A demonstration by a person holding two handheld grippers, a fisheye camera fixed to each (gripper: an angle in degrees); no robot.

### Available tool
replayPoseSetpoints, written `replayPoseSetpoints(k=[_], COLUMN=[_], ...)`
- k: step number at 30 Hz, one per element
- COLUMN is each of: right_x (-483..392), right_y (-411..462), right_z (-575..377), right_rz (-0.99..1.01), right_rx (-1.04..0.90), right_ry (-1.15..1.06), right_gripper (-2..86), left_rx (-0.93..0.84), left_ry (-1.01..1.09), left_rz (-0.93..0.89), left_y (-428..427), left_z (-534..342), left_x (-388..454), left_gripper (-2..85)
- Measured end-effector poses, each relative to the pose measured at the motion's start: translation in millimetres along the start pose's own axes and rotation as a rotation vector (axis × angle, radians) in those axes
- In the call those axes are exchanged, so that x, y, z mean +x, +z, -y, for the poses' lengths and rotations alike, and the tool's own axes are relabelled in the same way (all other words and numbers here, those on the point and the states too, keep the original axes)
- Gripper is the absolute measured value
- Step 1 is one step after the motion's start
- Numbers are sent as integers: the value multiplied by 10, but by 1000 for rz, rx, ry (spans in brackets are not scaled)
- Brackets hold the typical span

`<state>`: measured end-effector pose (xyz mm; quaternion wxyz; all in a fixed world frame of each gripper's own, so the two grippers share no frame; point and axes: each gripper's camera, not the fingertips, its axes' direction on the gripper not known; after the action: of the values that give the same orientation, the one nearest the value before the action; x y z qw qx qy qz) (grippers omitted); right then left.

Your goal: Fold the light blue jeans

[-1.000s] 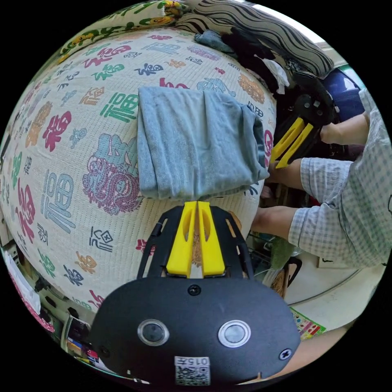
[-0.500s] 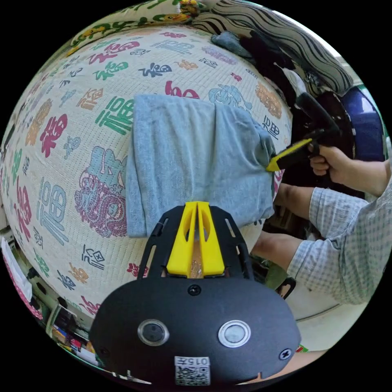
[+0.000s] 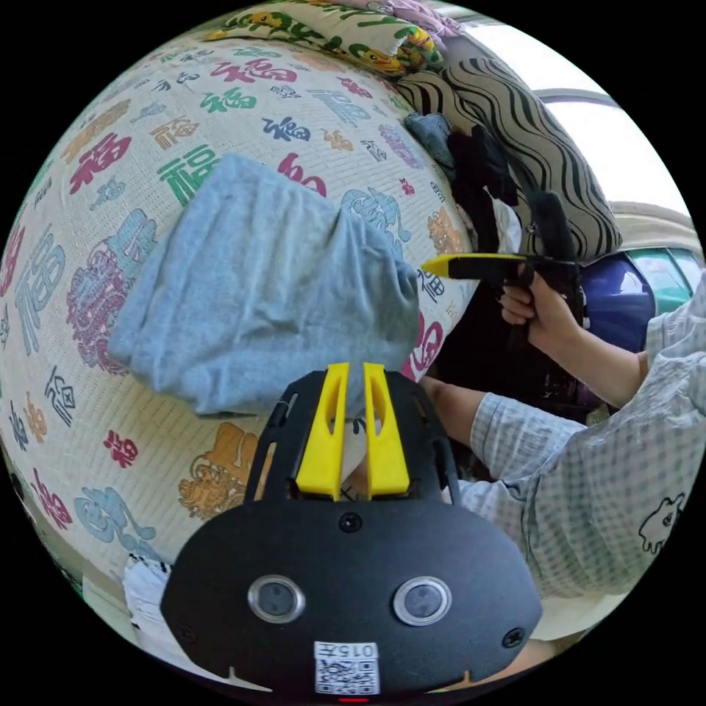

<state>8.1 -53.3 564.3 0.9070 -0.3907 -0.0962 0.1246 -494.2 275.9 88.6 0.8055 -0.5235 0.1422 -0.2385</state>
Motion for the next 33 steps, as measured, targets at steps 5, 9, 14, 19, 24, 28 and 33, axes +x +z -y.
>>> replayPoseSetpoints(k=[5,9,14,19,24,28,33], right_x=[-163,-384,-646,-833,-1170,-1529,-1897], right_y=[566,271,-281,-240,16,267,541], right_z=[147,322,922,1892,2446,2818,3206], right_rz=[-196,-78,-6,101,159,186,339], right_rx=[-350,-309,-198,-274,-416,-558,-718], right_ry=[-156,-160,-216,-243,-283,-341,-323], right_gripper=[-5,0,58,117,136,136,109], left_rx=[-60,-26,287,532,598,589,682], left_ry=[-131,-211,-535,-811,-792,-768,-772], left_rz=[180,122,-86,-212,-277,-298,-504], left_y=[261,142,-208,-182,-149,-91,-4], left_z=[-592,-1056,-2068,-3131,-3575,-3931,-4597], left_x=[-245,-380,-719,-1121,-1309,-1503,-1823], left_gripper=[1,8,67,134,148,154,134])
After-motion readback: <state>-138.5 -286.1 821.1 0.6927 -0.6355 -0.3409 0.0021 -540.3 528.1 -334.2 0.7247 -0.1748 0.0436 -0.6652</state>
